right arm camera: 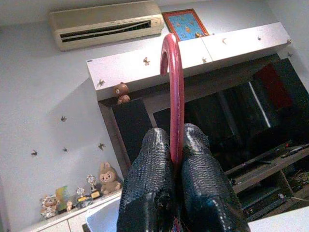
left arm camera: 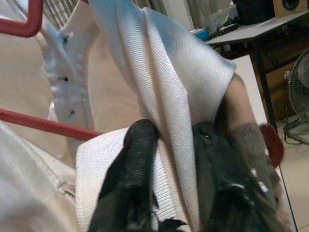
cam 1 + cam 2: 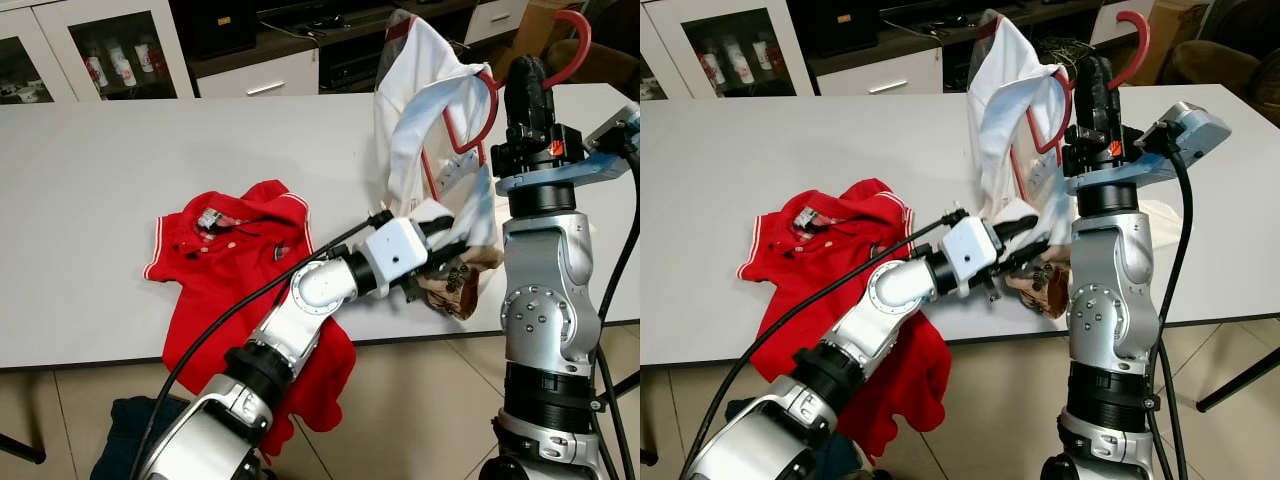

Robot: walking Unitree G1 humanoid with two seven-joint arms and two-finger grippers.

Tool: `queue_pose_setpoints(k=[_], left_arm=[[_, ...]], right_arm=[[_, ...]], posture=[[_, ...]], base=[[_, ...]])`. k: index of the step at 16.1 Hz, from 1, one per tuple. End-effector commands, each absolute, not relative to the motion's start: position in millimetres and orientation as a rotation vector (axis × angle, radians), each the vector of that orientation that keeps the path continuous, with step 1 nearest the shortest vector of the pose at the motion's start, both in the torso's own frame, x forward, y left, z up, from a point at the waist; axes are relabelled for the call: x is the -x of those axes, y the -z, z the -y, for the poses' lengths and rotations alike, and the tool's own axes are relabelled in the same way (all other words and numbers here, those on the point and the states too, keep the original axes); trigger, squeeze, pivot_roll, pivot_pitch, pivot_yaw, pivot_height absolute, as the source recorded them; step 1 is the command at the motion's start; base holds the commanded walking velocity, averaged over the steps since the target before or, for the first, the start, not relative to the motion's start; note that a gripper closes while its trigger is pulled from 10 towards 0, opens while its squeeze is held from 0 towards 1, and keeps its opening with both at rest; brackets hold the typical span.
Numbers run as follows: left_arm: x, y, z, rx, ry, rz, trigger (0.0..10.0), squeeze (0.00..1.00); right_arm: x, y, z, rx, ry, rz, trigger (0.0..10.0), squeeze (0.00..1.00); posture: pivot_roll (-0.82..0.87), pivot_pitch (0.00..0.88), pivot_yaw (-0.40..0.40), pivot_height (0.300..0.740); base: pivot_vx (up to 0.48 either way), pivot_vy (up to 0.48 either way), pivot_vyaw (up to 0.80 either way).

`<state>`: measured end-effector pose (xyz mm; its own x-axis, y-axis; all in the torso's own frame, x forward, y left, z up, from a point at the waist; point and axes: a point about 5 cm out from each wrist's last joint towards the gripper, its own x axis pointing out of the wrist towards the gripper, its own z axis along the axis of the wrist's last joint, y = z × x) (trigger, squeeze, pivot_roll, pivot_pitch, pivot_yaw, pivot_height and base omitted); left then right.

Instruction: Hang hanger

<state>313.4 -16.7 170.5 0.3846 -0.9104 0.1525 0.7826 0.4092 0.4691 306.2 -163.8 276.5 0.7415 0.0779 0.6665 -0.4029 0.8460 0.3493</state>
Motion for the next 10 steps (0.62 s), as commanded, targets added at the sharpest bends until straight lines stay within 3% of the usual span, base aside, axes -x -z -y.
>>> queue_pose_setpoints(k=[1,6,10], left_arm=[[-308,-164,16,-0.387,1.144,0.416,0.0,0.0],[-300,-152,-4,-0.462,1.23,0.442,0.0,0.0],[-309,-155,-29,-0.522,1.212,0.453,0.0,0.0]], right_arm=[[-302,-284,167,-0.501,-0.279,0.734,0.0,0.0],[-305,-284,188,-0.487,-0.297,0.667,0.0,0.0],[-308,-290,210,-0.566,-0.311,0.635,0.0,0.0]], posture=[[-0.01,0.044,0.026,0.74],[-0.01,0.044,0.027,0.74],[0.0,0.039,0.023,0.74]], base=[[0.0,0.0,0.0],[0.0,0.0,0.0],[0.0,0.0,0.0]])
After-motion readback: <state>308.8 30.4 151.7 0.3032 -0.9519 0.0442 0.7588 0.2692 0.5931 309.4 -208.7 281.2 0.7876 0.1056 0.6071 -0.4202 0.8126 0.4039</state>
